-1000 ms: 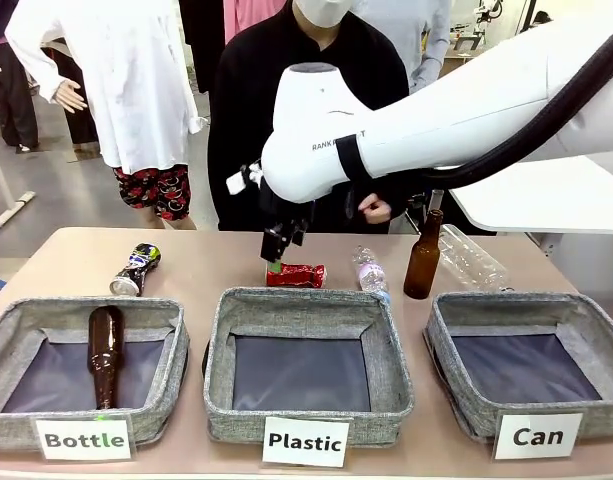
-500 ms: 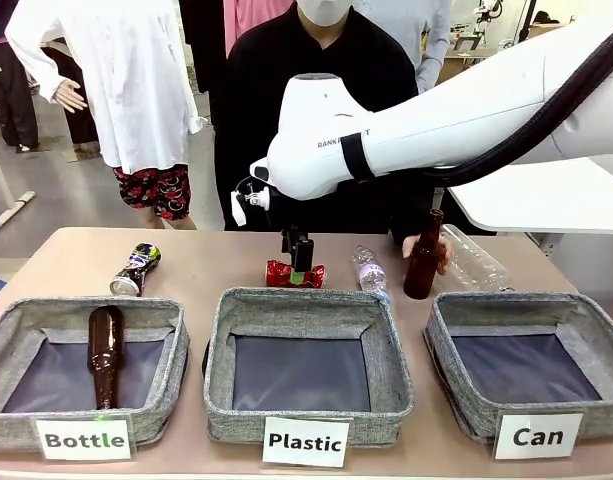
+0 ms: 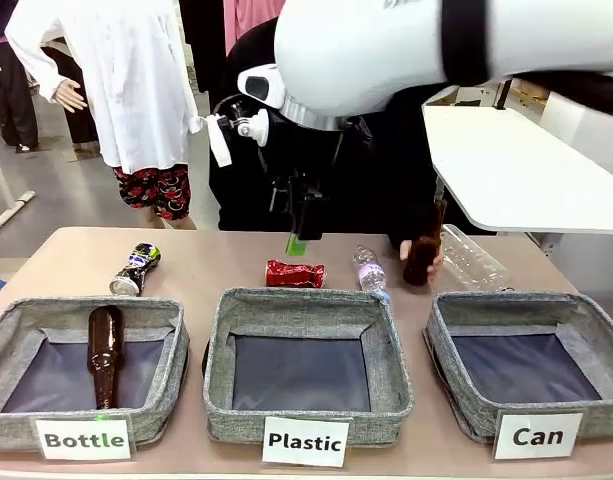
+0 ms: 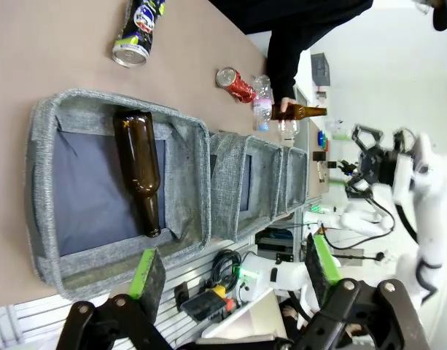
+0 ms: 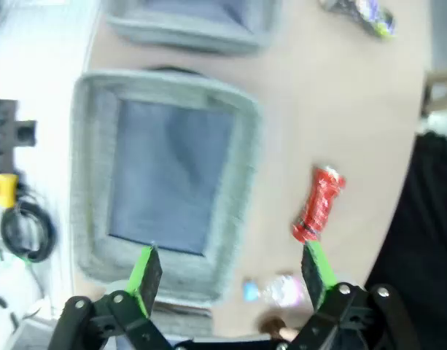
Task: Sort the can waste into the basket.
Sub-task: Pick up the can waste from the table and place it in the right Fabric basket.
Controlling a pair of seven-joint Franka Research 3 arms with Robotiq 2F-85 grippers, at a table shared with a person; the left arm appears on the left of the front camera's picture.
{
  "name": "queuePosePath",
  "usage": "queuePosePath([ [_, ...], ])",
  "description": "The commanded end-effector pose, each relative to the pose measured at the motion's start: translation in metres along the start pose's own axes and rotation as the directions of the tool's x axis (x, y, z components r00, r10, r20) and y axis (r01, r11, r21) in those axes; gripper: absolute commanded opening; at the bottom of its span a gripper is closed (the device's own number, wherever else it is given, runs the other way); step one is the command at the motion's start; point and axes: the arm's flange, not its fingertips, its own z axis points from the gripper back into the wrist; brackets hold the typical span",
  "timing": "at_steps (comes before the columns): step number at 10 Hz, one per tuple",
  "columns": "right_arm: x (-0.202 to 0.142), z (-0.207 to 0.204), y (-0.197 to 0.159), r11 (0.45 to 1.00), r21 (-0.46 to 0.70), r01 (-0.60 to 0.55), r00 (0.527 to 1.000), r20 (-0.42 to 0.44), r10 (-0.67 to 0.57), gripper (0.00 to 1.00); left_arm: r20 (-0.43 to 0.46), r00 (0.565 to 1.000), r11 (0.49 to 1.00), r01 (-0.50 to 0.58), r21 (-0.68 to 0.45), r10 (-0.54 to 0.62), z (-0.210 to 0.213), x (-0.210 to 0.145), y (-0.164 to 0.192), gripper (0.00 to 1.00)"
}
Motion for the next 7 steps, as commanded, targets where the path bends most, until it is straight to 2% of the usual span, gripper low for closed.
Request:
queuePosePath([
  [1, -0.015, -0.015, 0.048, 0.972, 0.093, -0.215, 0.973, 0.104, 0.205, 1.0, 0.012, 1.0, 1.0, -0.01, -0.009, 0.01, -0.001, 0.0, -0.002, 1.0],
  [2, -0.022, -0.01, 0.063, 0.966, 0.102, -0.239, 0.963, 0.153, 0.223, 1.0, 0.012, 1.0, 1.0, -0.01, -0.009, 0.01, -0.001, 0.0, -0.002, 1.0],
  [3, -0.037, -0.004, 0.08, 0.963, 0.115, -0.245, 0.96, 0.166, 0.224, 1.0, 0.012, 1.0, 1.0, -0.01, -0.009, 0.01, -0.001, 0.0, -0.002, 1.0],
  [4, -0.053, 0.002, 0.097, 0.973, 0.101, -0.207, 0.965, 0.183, 0.187, 1.0, 0.012, 1.0, 1.0, -0.01, -0.009, 0.01, -0.001, 0.0, -0.002, 1.0],
  [5, -0.081, 0.011, 0.113, 0.992, 0.07, -0.101, 0.969, 0.235, 0.082, 1.0, 0.012, 1.0, 1.0, -0.01, -0.009, 0.01, -0.001, 0.0, -0.002, 1.0],
  [7, -0.155, 0.03, 0.136, 0.991, 0.083, 0.109, 0.923, 0.362, -0.131, 1.0, 0.012, 1.0, 1.0, -0.01, -0.009, 0.01, -0.001, 0.0, -0.002, 1.0],
])
